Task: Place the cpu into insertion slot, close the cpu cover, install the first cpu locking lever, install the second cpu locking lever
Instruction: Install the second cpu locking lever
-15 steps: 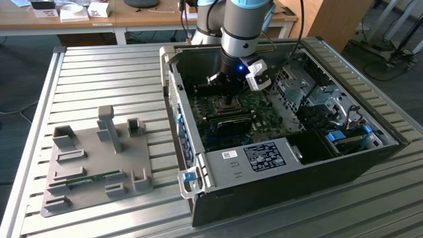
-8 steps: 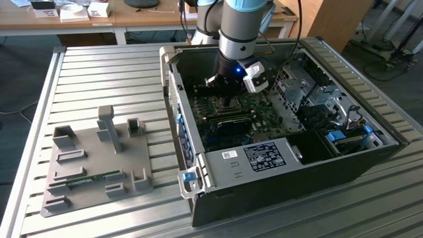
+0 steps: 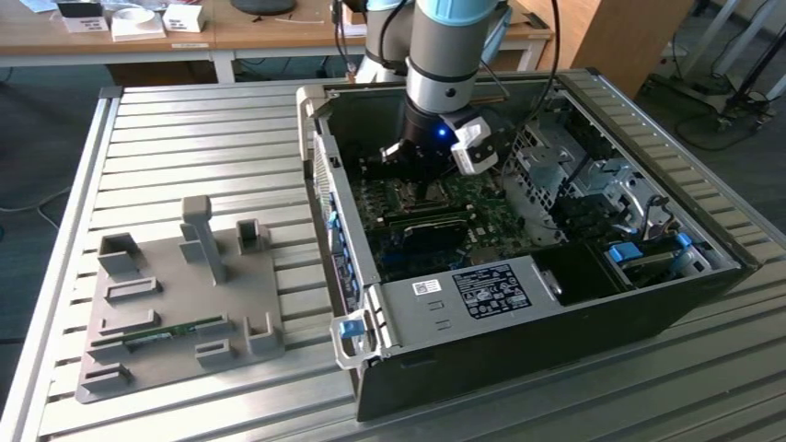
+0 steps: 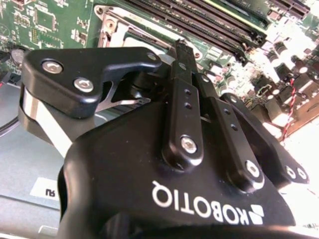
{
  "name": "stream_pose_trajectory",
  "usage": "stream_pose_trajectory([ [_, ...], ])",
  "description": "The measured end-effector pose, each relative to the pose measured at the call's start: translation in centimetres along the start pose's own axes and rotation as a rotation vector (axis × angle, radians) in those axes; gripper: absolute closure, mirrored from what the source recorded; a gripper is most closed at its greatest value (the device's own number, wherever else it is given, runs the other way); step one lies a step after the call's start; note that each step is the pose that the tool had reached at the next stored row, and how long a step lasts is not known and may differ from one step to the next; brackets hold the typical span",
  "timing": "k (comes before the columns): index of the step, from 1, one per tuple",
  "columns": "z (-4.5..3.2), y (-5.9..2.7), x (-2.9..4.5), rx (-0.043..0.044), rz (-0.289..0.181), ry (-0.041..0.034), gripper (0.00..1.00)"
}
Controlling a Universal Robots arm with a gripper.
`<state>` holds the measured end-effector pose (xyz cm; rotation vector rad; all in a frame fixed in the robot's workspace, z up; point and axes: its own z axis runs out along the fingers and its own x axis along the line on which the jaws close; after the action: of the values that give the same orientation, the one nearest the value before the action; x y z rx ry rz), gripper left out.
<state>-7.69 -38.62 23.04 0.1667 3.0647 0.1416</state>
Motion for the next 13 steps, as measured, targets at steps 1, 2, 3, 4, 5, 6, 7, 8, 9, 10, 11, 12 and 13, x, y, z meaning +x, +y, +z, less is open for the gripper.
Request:
stream_pose_trajectory([
  [1, 0.03, 0.00, 0.00, -0.0002, 0.000, -0.0002, 0.89],
  [2, 0.07, 0.00, 0.00, -0.0003, 0.000, -0.0006, 0.89],
  [3, 0.10, -0.01, 0.01, -0.0001, 0.000, -0.0010, 0.89],
  [4, 0.15, -0.01, 0.01, -0.0002, 0.000, -0.0014, 0.89],
  [5, 0.19, -0.02, 0.01, -0.0002, 0.000, -0.0016, 0.89],
  [6, 0.23, -0.02, 0.02, -0.0002, 0.000, -0.0017, 0.89],
  [7, 0.27, -0.03, 0.02, -0.0002, 0.000, -0.0018, 0.89],
  [8, 0.33, -0.03, 0.03, -0.0003, 0.000, -0.0021, 0.89],
  [9, 0.39, -0.04, 0.06, -0.0003, 0.000, -0.0030, 0.89],
  [10, 0.45, -0.05, 0.09, -0.0004, 0.000, -0.0043, 0.89],
  [11, 0.49, -0.06, 0.12, -0.0005, -0.001, -0.0055, 0.89],
  [12, 0.51, -0.07, 0.13, -0.0004, -0.001, -0.0059, 0.89],
  [13, 0.51, -0.06, 0.12, -0.0004, -0.001, -0.0059, 0.89],
])
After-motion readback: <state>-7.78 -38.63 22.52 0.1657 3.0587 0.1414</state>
